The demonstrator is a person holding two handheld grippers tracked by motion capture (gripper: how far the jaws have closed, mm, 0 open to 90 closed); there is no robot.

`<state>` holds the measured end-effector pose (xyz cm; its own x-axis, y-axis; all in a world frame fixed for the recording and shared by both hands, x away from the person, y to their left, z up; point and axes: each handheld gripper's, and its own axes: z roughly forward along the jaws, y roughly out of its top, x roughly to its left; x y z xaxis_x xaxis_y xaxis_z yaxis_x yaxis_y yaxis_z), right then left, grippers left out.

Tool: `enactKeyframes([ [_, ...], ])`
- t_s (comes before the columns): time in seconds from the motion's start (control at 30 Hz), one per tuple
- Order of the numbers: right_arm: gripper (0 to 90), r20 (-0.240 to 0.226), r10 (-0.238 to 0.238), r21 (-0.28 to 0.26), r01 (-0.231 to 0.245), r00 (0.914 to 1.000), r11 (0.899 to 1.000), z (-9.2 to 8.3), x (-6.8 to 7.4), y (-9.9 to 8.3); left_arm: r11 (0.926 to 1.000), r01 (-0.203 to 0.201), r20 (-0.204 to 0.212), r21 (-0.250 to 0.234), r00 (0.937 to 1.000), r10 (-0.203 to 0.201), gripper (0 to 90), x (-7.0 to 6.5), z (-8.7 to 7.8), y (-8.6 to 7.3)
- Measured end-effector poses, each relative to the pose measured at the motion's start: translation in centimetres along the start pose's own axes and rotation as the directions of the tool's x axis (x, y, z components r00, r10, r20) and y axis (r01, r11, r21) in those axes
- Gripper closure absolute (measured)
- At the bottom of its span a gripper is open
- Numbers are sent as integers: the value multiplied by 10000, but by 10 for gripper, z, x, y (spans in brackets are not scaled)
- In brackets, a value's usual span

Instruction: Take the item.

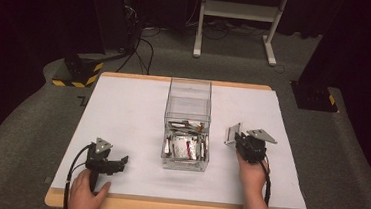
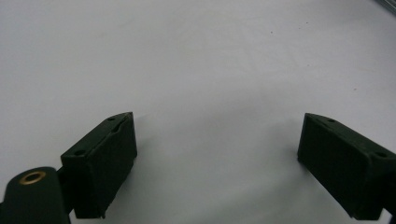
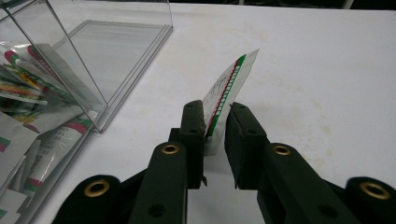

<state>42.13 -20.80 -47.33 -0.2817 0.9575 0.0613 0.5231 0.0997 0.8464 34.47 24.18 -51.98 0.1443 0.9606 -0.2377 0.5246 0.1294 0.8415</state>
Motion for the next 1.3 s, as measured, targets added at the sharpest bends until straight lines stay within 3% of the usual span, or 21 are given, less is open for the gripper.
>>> enactKeyframes([
  [0.4, 736, 157, 101, 21, -101, 9998, 9999, -2, -6, -1, 10000, 4, 2, 8, 10000, -4, 118, 0, 0, 0],
  [0.5, 668, 106, 332, 66, -333, 9994, 9994, -3, -8, -1, 10000, 10, 4, 1, 10000, -10, 118, 0, 0, 0],
  [0.63, 520, 466, 384, -114, -379, 9982, 9992, -6, -10, 1, 10000, 17, 7, 12, 10000, -17, 119, 0, 0, 0],
  [0.8, 438, 654, 492, -368, -468, 9966, 9982, -11, -12, 3, 10000, 19, 11, 15, 10000, -19, 118, 0, 0, 0],
  [1.3, 408, 327, -59, -591, 79, 9994, 9982, -24, 3, 3, 10000, 28, 14, 15, 10000, -28, 118, 0, 0, 0],
])
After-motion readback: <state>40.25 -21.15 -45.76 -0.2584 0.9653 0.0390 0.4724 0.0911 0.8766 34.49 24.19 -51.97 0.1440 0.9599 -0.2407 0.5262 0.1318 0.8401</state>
